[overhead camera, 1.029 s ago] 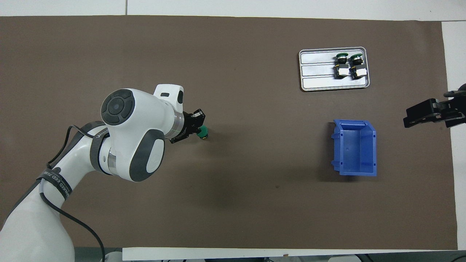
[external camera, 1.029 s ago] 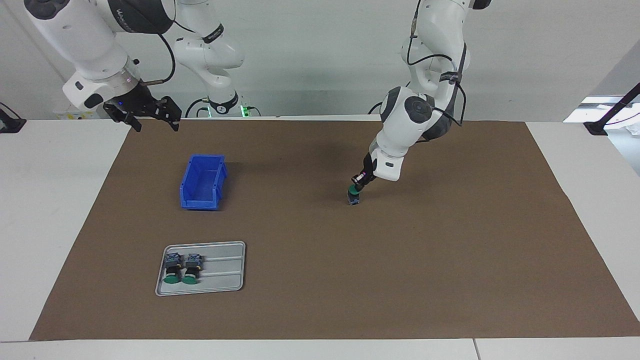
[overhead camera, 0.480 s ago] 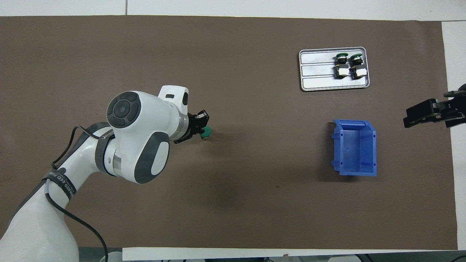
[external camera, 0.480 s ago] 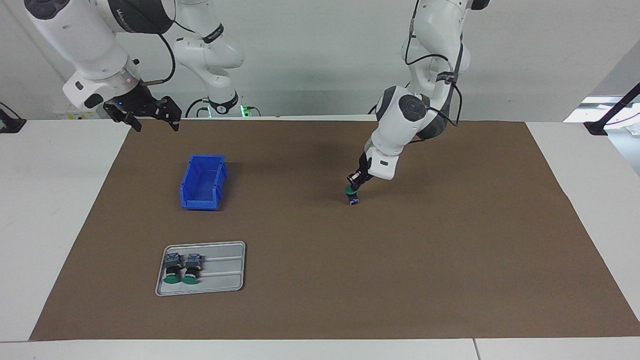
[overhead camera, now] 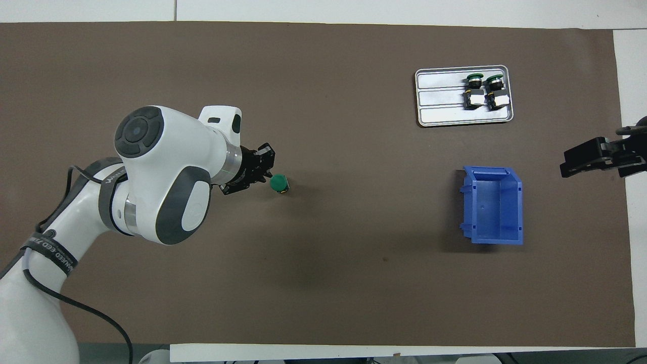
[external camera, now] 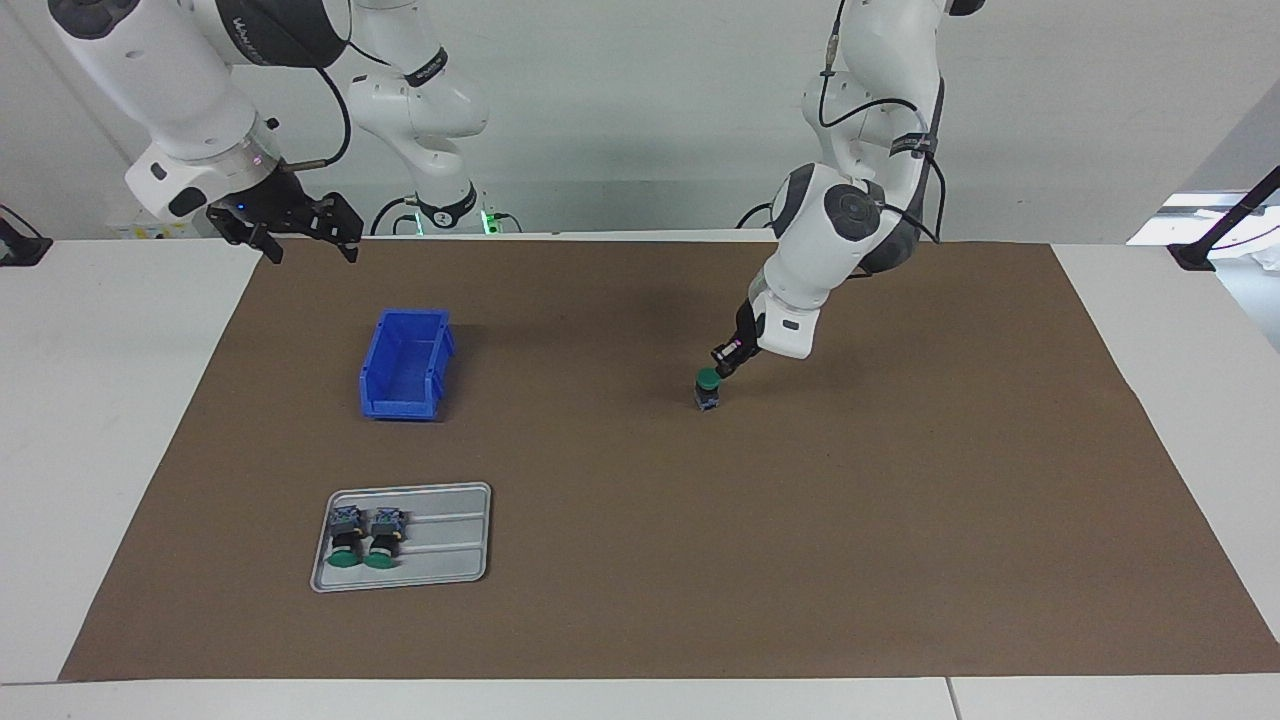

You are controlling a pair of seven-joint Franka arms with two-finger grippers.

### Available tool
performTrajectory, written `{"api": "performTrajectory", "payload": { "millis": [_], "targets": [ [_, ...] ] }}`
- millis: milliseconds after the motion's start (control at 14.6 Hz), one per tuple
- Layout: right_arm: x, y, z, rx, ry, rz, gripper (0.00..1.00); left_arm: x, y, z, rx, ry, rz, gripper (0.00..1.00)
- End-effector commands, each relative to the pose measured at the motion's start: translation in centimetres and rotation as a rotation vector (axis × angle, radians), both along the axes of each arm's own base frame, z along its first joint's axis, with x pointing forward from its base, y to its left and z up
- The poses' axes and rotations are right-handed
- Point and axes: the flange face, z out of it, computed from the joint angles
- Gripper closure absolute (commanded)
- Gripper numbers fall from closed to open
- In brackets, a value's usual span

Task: Place and press button with both arms
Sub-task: 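Release the item with the left gripper while the right gripper reaches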

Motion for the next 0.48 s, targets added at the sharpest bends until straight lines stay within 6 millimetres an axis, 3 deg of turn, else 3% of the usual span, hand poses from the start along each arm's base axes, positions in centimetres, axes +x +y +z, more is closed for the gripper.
{"api": "performTrajectory", "payload": {
  "millis": [0, 137, 206, 412],
  "targets": [
    [-0.8, 0.3, 0.1, 0.007, -0.001, 0.026, 0.01, 1.2, 2.8, 3.1, 0.04, 0.0, -0.004, 0.52],
    [-0.3, 2.3, 0.2, 0.008, -0.032, 0.064, 0.01, 2.3, 4.9, 4.8, 0.091, 0.0, -0.016, 0.0],
    [0.3, 3.7, 0.4, 0.012, -0.08, 0.087, 0.01, 2.7, 5.6, 5.4, 0.115, -0.004, -0.019, 0.0],
    [1.0, 9.8, 0.6, 0.087, -0.141, 0.103, 0.01, 4.4, 11.8, 6.1, 0.169, 0.019, -0.032, 0.0]
  ]
}}
